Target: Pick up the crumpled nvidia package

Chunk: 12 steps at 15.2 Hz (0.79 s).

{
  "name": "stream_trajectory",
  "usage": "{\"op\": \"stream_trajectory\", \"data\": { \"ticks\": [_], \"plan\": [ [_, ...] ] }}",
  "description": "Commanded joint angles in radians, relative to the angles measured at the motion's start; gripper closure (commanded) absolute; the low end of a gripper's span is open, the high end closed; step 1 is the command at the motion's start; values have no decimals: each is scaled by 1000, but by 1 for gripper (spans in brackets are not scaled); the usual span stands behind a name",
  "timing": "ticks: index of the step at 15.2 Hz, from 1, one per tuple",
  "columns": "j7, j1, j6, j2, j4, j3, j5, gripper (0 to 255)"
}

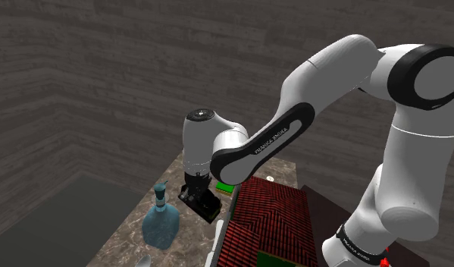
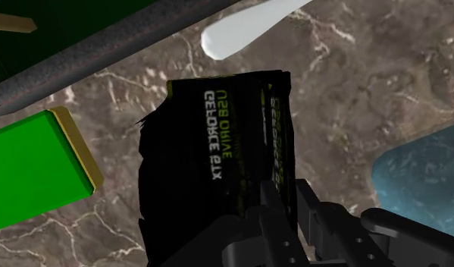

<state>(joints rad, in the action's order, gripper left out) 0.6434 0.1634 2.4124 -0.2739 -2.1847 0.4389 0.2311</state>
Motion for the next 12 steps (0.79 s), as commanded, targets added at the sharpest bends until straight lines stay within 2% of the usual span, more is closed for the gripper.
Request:
{"op": "stream_trajectory", "data": {
  "ticks": [1, 3, 12],
  "plan": [
    [0, 0, 0, 0, 0, 0, 0, 255],
    [0, 0, 0, 1, -1, 0, -1, 255],
    [-50, -18, -102, 91, 24, 25, -69, 255]
  ]
}}
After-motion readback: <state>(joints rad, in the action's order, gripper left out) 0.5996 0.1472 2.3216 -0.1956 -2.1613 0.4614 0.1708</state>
